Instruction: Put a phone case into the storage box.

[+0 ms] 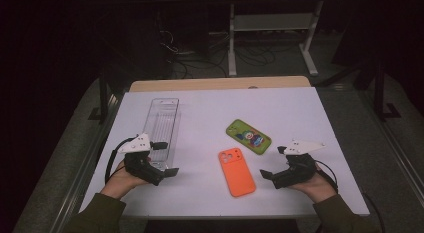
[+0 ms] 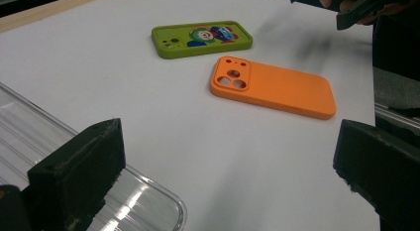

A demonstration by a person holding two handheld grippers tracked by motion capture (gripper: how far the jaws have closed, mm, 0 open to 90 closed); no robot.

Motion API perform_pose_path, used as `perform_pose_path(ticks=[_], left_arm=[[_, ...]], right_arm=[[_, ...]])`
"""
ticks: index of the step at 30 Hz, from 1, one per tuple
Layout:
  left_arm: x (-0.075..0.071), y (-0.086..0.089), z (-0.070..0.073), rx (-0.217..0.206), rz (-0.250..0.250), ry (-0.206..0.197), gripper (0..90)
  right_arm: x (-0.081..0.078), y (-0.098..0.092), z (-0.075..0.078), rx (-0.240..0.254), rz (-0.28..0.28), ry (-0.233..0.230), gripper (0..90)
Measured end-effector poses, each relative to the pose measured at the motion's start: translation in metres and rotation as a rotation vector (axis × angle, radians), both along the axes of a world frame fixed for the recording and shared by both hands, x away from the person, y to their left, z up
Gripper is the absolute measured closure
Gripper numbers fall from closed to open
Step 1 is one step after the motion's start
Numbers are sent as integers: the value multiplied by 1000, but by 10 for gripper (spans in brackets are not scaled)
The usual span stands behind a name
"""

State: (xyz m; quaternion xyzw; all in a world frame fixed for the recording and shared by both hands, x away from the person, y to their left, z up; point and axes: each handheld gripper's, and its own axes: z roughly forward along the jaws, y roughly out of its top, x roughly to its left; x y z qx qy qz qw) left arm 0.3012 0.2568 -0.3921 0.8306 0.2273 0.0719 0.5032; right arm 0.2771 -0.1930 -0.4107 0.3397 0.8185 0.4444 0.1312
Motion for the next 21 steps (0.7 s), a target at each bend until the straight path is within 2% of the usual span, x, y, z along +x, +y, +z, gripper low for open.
perform_pose_path(ticks=[6, 9, 10, 15, 21], left_arm=[[0, 1, 0, 3, 3, -2, 0], [0, 2, 1, 21, 0, -10, 0], [-1, 2, 1, 11, 8, 0, 0], [-1, 2, 1, -14, 13, 1, 0], [-1, 2, 0, -18, 9, 3, 0]], right_arm=[[2, 1, -1, -5, -11, 10, 0], [5, 3, -2, -22, -17, 17, 0], [5, 4, -1, -26, -22, 26, 0], [10, 11, 1, -40, -29, 44, 0], [16, 20, 1, -66, -21, 62, 0]])
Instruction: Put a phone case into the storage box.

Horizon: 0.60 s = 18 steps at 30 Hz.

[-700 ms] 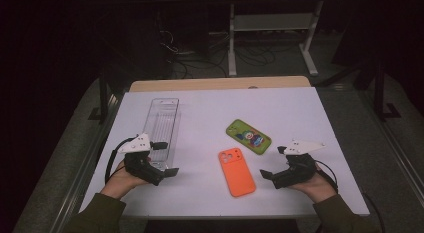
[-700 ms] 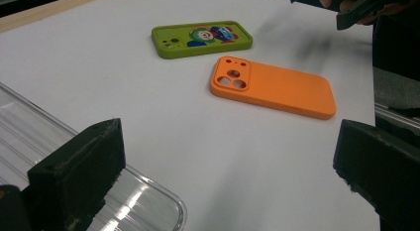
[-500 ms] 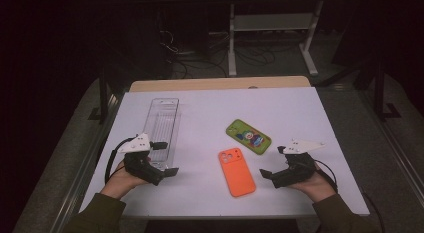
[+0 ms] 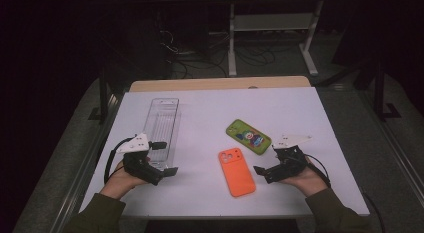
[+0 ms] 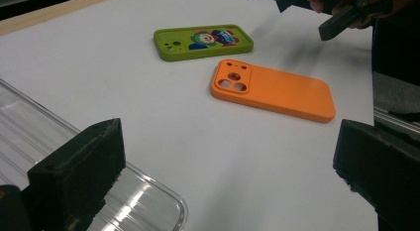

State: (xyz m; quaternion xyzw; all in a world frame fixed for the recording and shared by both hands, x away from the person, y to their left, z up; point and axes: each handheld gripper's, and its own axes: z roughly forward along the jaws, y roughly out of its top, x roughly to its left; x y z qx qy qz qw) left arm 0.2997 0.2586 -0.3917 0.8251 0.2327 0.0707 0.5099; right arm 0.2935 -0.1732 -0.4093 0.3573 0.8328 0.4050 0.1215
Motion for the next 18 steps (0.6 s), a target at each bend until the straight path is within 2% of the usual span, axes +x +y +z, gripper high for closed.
perform_pose_path(ticks=[5, 9, 16, 18], left_arm=[[-1, 1, 1, -3, -3, -3, 0], [-1, 1, 1, -11, -1, 0, 0], [-1, 1, 2, -13, -2, 3, 0], [-1, 1, 2, -15, -1, 3, 0]], right_arm=[[7, 10, 3, -12, 13, 21, 22], [11, 21, 7, -4, 41, 50, 89], [13, 41, 8, -32, 95, 111, 239], [14, 48, 7, -43, 112, 129, 305]])
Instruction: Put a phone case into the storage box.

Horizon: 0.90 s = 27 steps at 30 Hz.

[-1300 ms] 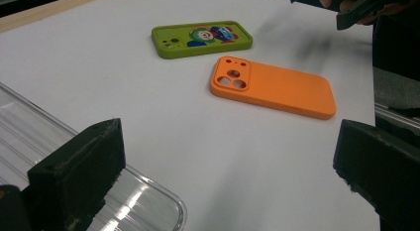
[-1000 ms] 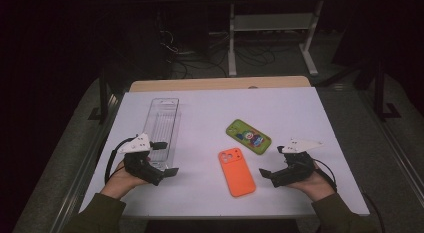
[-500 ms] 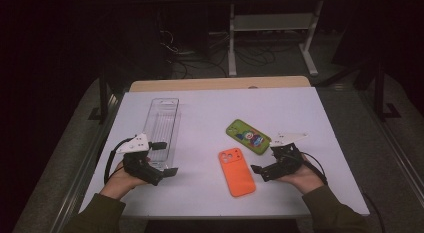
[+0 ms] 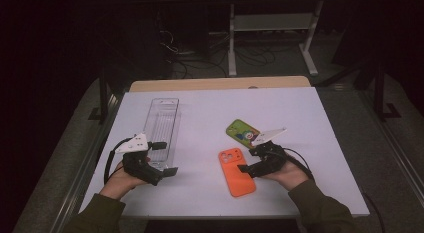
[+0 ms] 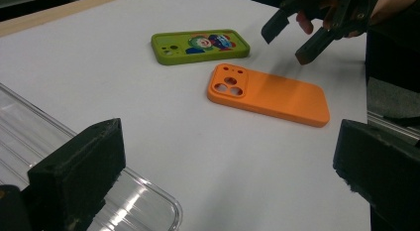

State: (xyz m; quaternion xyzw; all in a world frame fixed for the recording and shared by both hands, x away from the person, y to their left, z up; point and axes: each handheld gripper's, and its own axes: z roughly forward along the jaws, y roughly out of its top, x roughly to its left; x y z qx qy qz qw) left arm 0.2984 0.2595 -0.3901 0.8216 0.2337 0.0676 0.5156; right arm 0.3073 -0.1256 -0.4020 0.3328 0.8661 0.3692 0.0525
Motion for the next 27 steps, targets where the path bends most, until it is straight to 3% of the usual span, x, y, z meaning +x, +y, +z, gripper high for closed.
perform_pose_path(ticks=[2, 5, 9, 11, 18, 27], left_arm=[[0, 0, 0, -8, 4, 3, 0], [-1, 0, 0, -10, 7, 4, 0], [-1, 0, 0, -14, 6, 3, 0], [-1, -1, 0, -13, 7, 4, 0], [-1, -1, 0, -20, 7, 5, 0], [-1, -1, 1, -22, 8, 7, 0]], right_arm=[[0, 3, 0, -4, 15, 4, 336], [0, 16, -2, -24, 45, 26, 494], [0, 25, -3, -43, 76, 38, 592], [-2, 34, -5, -52, 101, 52, 692], [-6, 52, -12, -92, 173, 67, 864], [-13, 68, -19, -127, 238, 69, 887]])
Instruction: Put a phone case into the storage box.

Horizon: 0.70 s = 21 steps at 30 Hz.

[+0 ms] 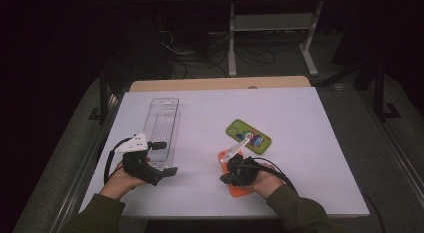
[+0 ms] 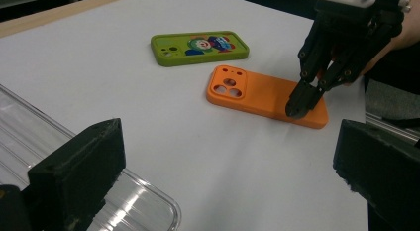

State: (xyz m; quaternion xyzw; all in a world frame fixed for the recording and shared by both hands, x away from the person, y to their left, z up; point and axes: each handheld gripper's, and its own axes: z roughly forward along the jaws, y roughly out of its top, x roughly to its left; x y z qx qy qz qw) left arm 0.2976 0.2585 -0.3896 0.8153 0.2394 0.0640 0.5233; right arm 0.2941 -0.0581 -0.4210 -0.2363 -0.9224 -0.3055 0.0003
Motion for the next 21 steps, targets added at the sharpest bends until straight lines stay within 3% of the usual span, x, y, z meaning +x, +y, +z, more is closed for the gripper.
perform_pose_path(ticks=[6, 11, 21], left_arm=[[0, 0, 0, -2, 1, 3, 0], [0, 1, 0, -1, 2, 2, 0], [-1, 1, 1, 5, 2, -2, 0]], right_arm=[[-5, 7, -5, -30, 29, 22, 887], [-7, 6, -7, -60, 41, 10, 889], [-9, -7, -7, -70, 13, 20, 889]])
